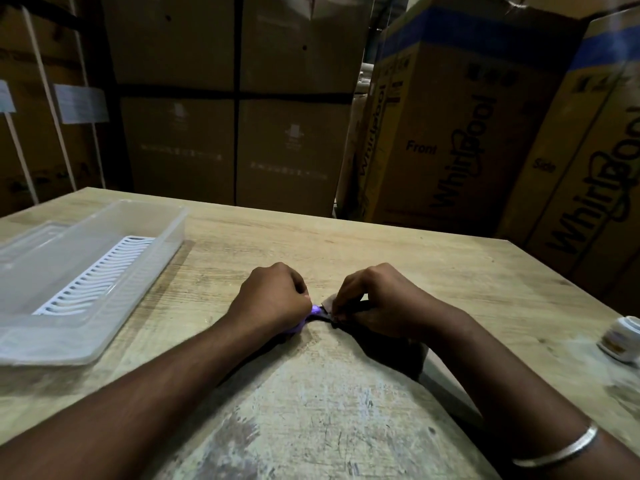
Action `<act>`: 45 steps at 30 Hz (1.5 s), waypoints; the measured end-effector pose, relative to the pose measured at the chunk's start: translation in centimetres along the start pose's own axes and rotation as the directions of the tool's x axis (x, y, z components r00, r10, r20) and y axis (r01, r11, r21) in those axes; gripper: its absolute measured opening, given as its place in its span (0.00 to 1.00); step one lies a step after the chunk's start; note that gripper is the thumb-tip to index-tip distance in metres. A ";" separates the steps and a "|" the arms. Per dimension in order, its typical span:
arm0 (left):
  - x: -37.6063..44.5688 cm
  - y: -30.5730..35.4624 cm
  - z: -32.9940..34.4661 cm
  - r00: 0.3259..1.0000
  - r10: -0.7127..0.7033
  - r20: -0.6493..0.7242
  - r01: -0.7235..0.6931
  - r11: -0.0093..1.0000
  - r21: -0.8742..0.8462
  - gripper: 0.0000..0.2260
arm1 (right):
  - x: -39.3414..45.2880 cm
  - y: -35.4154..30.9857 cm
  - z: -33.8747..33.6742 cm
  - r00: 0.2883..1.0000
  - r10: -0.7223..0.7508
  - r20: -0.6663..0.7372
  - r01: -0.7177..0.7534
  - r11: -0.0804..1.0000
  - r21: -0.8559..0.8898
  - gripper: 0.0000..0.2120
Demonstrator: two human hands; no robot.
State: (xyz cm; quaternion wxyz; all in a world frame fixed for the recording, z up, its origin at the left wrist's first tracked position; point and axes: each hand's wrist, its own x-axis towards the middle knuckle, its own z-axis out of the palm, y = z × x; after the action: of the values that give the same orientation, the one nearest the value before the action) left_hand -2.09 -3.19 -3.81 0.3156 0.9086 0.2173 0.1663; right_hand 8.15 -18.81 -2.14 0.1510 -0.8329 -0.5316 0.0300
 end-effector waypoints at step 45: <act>0.3 -0.3 -0.1 1.000 -0.018 0.014 0.018 1.000 -0.024 0.08 | -1.9 0.0 -1.2 0.999 0.026 0.030 -0.024 0.997 -0.073 0.15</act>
State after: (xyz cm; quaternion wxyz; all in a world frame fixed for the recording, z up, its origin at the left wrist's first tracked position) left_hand -1.97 -2.79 -3.88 0.3296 0.9039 0.2211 0.1597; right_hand 7.58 -20.81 -1.23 0.1122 -0.8439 -0.5240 0.0253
